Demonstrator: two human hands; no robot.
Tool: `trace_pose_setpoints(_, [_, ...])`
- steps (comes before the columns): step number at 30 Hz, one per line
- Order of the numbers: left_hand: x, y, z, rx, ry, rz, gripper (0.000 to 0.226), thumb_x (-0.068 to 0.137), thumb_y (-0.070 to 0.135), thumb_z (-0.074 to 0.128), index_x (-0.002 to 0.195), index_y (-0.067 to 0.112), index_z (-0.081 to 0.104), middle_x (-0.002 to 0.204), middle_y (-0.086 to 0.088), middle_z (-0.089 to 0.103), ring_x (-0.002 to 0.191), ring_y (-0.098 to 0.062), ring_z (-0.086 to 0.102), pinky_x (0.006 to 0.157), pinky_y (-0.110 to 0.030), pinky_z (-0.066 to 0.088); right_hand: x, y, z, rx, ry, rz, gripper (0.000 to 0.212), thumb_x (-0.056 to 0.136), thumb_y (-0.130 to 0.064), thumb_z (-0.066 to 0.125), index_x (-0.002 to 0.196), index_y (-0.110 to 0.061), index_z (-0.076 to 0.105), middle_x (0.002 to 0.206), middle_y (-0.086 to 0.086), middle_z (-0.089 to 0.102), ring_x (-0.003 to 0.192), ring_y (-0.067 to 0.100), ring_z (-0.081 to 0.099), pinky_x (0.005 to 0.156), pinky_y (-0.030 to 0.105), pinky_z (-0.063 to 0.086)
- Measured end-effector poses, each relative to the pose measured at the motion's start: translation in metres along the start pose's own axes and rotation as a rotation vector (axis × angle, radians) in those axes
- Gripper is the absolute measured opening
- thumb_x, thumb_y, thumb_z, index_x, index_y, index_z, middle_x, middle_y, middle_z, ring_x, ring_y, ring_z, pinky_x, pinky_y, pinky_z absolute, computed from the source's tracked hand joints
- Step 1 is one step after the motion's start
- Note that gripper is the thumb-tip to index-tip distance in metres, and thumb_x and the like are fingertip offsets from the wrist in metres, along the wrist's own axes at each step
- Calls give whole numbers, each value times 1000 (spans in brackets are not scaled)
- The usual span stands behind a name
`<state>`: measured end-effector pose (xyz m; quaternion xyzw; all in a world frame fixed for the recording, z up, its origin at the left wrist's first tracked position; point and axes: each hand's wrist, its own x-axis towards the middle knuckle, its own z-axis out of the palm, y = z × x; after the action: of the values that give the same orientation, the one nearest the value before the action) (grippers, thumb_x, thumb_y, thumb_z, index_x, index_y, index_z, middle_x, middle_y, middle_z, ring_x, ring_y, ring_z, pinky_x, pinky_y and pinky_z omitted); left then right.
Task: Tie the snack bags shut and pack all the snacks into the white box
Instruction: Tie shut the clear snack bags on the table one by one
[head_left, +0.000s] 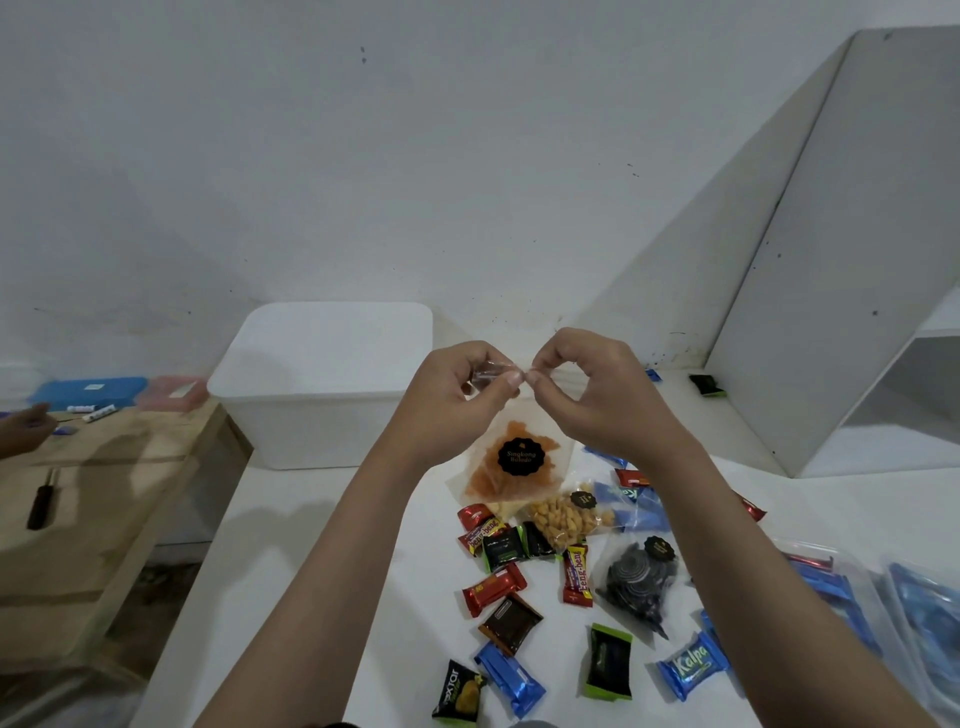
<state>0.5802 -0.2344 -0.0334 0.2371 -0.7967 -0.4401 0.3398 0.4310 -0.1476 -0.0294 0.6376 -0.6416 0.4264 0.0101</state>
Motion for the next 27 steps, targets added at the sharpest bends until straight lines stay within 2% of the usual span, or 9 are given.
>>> trace_pose_setpoints(4, [-1,-2,-8,-65,-49,-34,11,90,9,61,86,14,71,76,1,71,69,-13,65,72,-26,53,-1,2,0,43,-19,59,7,86,-19,65,81,-15,66,77,-11,63,77,3,59,71,13,45])
trace_pose_setpoints(9, [-1,-11,-16,-57,35,-60,15,87,4,64,75,13,69,69,2,70,59,-9,65,65,-23,52,-5,5,-3,141,-56,151,7,85,-20,68,80,-23,65,80,-15,65,84,-6,60,74,3,42])
trace_pose_setpoints(13, [-4,-13,-23,-11,45,-45,23,85,1,65,69,18,68,61,8,69,57,-9,66,63,-19,52,-6,4,1,180,-72,181,10,87,-18,65,78,-23,63,81,-13,64,75,-12,57,65,1,39])
trace_pose_setpoints(16, [-4,-12,-28,24,67,-51,13,85,8,68,77,17,72,70,3,72,63,-12,68,66,-17,51,-3,2,7,171,-69,145,11,88,-15,64,78,-19,62,80,-11,63,71,-11,56,63,0,36])
trace_pose_setpoints(20, [-4,-7,-32,216,-20,-70,1,82,22,72,83,21,72,77,13,70,75,5,63,72,-8,46,-1,1,10,154,-100,105,9,87,-13,65,78,-14,63,79,-7,65,78,-2,58,68,3,37])
trace_pose_setpoints(21, [-4,-5,-30,252,-44,-63,3,81,24,73,84,23,72,80,16,70,79,8,62,75,-8,46,-2,0,11,140,-111,90,9,86,-13,65,78,-14,64,78,-8,65,77,-3,57,68,4,37])
trace_pose_setpoints(23, [-4,-2,-26,299,-70,-39,3,81,26,71,83,25,73,83,16,71,86,6,63,83,-18,49,-3,-1,12,121,-127,61,7,86,-12,65,79,-13,65,77,-11,63,75,-4,56,68,4,38])
trace_pose_setpoints(25, [-4,0,-21,312,-63,-22,3,81,26,69,80,25,72,82,15,71,87,3,64,87,-28,50,-4,-2,12,121,-130,48,6,86,-12,65,79,-13,65,76,-12,62,75,-6,56,67,4,37])
trace_pose_setpoints(27, [-4,2,-17,312,-44,0,6,78,31,66,76,27,70,77,17,69,85,3,63,87,-31,49,-4,-2,10,122,-124,39,6,86,-11,65,80,-12,64,76,-14,61,74,-7,55,67,5,37])
